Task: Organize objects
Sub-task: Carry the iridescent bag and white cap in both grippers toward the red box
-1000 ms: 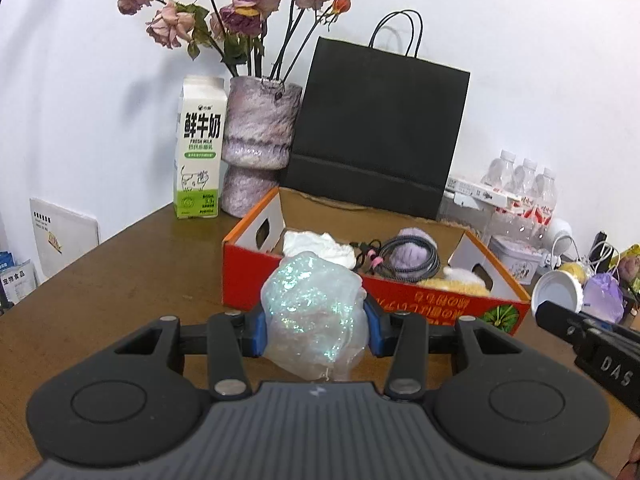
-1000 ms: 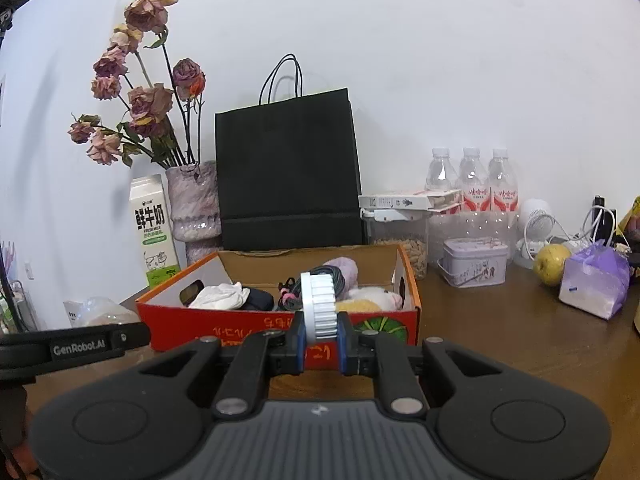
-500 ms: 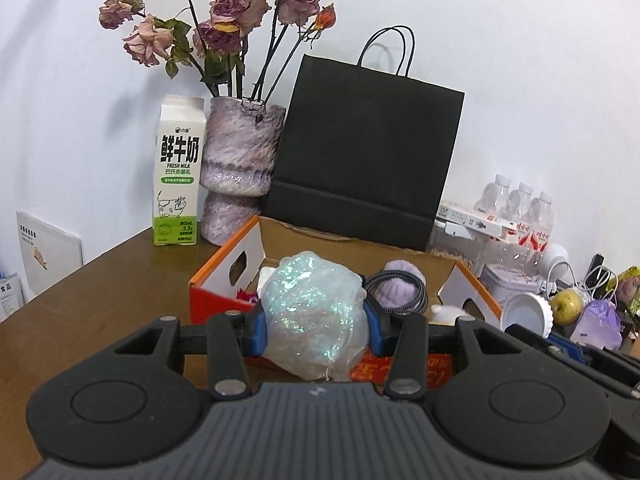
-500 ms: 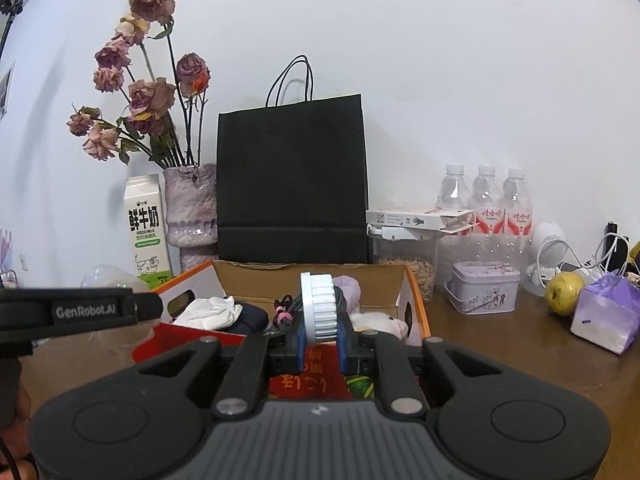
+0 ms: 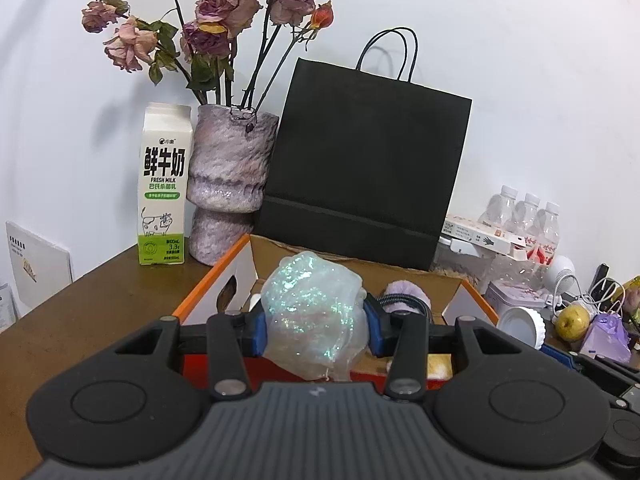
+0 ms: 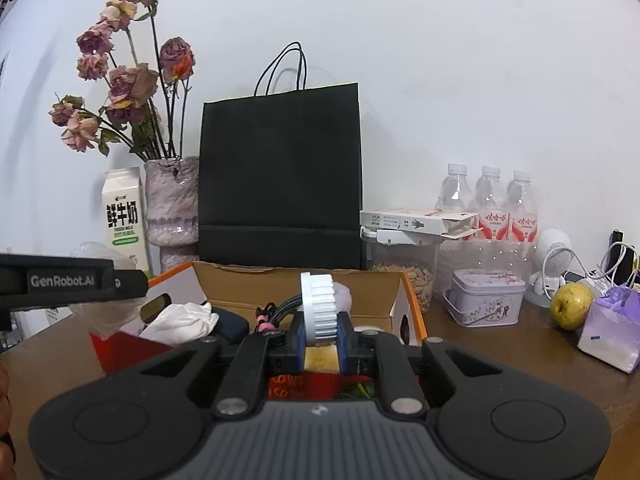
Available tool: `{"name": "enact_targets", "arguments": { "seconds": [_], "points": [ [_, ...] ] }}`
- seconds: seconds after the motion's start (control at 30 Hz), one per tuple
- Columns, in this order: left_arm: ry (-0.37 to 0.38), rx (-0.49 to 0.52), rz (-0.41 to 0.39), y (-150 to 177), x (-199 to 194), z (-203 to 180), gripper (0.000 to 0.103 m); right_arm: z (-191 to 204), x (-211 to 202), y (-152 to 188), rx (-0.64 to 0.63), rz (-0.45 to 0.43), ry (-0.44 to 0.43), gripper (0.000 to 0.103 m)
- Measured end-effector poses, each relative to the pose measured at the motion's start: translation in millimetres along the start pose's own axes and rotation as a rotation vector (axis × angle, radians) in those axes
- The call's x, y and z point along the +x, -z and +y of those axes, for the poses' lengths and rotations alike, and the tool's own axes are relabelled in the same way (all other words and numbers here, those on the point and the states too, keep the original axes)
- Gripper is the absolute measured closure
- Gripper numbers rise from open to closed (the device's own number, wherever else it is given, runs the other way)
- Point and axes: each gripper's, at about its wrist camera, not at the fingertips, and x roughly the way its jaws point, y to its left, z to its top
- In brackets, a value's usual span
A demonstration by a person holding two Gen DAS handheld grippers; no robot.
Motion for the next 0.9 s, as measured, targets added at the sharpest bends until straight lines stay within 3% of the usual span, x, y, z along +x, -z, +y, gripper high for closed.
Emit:
{"name": "enact_targets", "arguments": {
  "seconds": [0.9],
  "points": [
    [0.038,0.102,0.017,-18.2,89.5,-7.0,0.057,-0.6,85.2,-10.7,-0.042,0.045,0.008,0.089]
  ]
}}
